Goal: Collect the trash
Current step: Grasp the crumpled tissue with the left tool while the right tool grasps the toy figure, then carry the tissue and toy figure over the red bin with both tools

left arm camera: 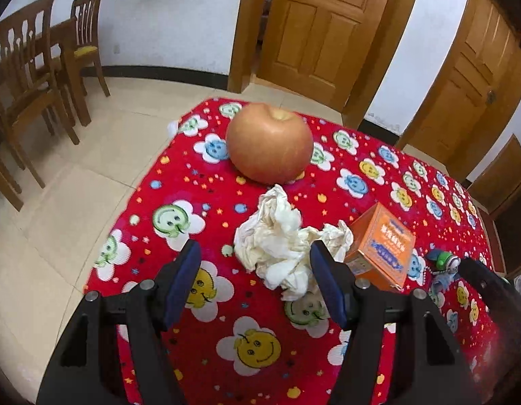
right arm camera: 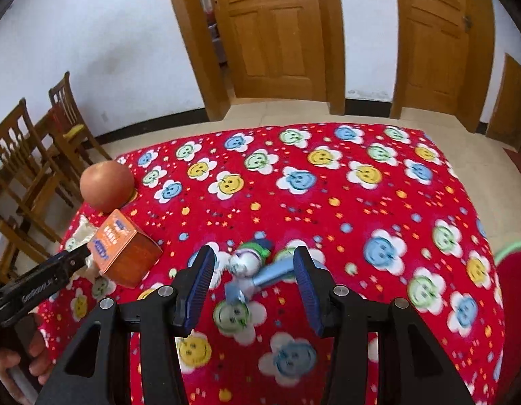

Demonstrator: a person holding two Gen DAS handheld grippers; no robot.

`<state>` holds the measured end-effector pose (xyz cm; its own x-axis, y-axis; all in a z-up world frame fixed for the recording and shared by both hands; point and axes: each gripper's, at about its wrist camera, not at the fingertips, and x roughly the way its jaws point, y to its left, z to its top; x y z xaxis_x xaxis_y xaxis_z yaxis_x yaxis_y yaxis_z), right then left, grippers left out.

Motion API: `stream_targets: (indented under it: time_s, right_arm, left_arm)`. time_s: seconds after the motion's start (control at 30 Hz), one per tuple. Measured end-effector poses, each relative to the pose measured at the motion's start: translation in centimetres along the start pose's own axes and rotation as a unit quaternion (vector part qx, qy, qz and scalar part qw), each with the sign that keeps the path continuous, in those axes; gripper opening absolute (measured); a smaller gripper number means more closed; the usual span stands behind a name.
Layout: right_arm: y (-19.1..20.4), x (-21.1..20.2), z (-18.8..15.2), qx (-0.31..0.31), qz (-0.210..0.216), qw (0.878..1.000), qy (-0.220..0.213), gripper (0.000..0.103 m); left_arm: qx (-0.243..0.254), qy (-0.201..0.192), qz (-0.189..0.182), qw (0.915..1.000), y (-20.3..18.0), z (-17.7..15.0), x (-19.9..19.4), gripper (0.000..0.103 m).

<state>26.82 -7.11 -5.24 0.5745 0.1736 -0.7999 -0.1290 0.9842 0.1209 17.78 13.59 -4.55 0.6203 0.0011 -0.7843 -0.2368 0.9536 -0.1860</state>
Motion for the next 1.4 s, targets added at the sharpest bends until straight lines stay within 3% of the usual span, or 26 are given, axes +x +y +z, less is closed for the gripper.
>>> stream_targets:
  time_s: [0.07,0.23,0.4,0.53,0.63,1.1,1.4]
  right_arm:
    - [0.3,0.7,0.1,-0.011,-0.004,1.000,-0.002,0.050]
    - [0.4,1.6,0.2,-0.026,-0.006,1.000,0.001,0.050]
    - [0.1,1.6,0.0,-0.042,-0.012,0.999,0.003,0.049]
    - [0.0,1.3,-0.4,-0.059,-0.021,0.998,0.002,0.036]
    - [-0.1,1.2,-0.5,-0.064,-0.016,0.998,0.004,0.030]
    - [-2.3,-3.4,-1.4,-0.008,0.011,0.999,-0.030,0.030]
    - [-4.2,-7.4,-2.3,0.018,0.017,0.998,-0.051,0.030]
  left_arm:
    - [0.005,0.003,-0.005,1.0000,-0.1,-0.1,0.3,0.066]
    - [0.017,0.001,-0.017,0.9997,-0.7,-0.2,0.6,0.053]
    - [0.020,0.011,-0.035,0.9991,-1.0,-0.4,1.2,0.046]
    - [0.023,0.013,-0.049,0.9984,-1.1,-0.5,1.2,0.034]
    - [0.025,0.013,-0.052,0.9983,-1.2,-0.5,1.0,0.031]
    - [0.012,0.002,-0.067,0.9977,-0.6,-0.4,0.0,0.026]
    - [0.024,-0.036,-0.072,0.9965,-1.3,-0.5,-3.2,0.026]
